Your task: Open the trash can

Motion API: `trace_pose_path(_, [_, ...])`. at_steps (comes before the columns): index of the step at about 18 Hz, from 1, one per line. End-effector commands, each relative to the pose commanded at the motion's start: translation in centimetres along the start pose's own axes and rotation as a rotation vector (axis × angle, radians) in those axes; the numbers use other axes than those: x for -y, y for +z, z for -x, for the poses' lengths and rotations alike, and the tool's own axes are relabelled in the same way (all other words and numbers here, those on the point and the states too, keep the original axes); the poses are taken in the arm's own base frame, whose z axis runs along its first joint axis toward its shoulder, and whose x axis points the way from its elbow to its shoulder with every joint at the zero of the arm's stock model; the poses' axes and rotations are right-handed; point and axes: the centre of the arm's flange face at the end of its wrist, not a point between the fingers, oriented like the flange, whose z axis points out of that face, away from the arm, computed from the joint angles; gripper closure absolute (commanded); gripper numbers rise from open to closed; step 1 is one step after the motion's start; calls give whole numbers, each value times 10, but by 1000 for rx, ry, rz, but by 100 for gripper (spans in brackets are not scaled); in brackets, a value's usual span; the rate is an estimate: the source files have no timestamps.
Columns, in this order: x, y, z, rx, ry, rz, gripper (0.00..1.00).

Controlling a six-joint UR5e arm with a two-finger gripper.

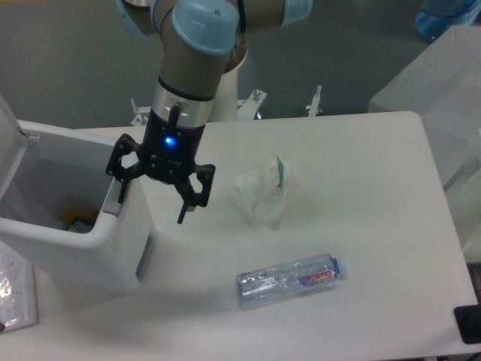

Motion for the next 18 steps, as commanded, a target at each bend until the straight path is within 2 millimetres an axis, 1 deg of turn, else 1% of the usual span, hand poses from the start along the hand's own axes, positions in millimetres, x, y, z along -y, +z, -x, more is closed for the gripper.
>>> trace_pose_path(2, [3,-4,18,18,-14,-9,0])
trace_pose_path(3, [6,4,31,23,-21,-4,0])
trace_pose_path(4, [9,7,40,32,-22,-11,0])
trace_pose_path(6, [12,8,64,54,-15,-24,0])
trace_pose_path(7, [10,8,76,62,-1,-23,0])
trace_pose_path(8, [5,5,93,73,9,-20,0])
trace_pose_path(9, [-6,0,115,95,13,-13,0])
trace_pose_path(10, [-18,-7,139,125,9,1,0])
trace_pose_path(11, [-35,-11,163,153,-3,20,0])
trace_pose_path(12, [-49,-15,183,170,-7,35,0])
trace_pose_path(13, [-64,-15,201,176,-1,51,0])
trace_pose_path(14, [-75,-14,216,177,14,64,0])
trace_pose_path(16, [-88,-6,233,177,47,96,0])
trace_pose_path(18, [-101,-9,251,214,55,140,0])
